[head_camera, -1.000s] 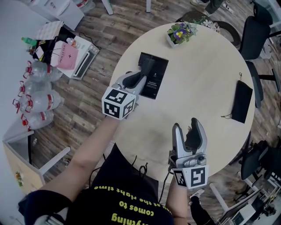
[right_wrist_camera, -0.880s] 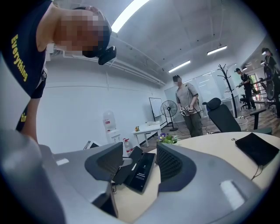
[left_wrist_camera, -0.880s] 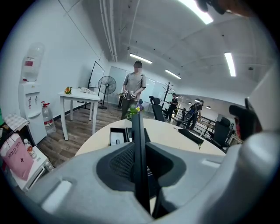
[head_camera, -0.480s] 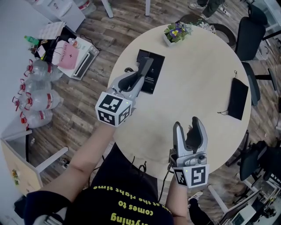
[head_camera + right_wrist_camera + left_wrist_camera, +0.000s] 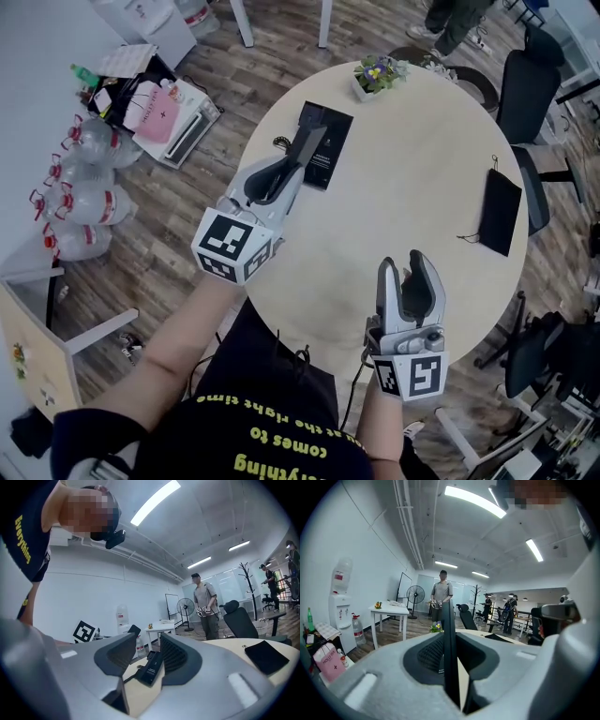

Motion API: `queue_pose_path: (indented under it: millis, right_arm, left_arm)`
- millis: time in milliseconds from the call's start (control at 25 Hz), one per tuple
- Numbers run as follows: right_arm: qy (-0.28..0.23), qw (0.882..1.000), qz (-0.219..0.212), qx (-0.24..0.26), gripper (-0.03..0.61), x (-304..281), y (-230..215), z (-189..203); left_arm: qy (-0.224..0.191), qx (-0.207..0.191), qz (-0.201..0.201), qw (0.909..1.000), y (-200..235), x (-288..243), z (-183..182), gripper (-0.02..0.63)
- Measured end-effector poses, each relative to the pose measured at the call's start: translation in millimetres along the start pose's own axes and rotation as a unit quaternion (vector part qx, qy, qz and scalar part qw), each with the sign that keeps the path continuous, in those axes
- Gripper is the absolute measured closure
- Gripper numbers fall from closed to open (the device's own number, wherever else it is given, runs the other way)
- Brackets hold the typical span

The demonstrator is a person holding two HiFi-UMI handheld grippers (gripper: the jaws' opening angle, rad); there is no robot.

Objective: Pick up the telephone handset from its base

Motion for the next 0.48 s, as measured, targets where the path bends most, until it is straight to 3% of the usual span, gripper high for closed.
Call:
queue_pose_path:
  millis: [240,480]
  right_arm:
    - [-0.024,0.999,-0.004,0.02,0.467,25.2,10.6,-22.6]
    - [-0.044,0.998,-0.015,0.036,0.489,46.0,14.2,-43.0]
  left_arm:
    - [-0.037,-0.027,-0.024,0.9987,-14.8,34.3,-29.8,0.534]
    - [-0.069,-0.043,-0.039,0.9959,-36.5,67.6,-54.4,0.534]
Point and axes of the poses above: the fingertips, and each gripper's own axes: x backward along the fingers, y to its left, z out of its underside, the point moved 2 cm from there along x, backward along the fingers, and after that the axes turned 13 degrees about -y, right-handed, at the moved point
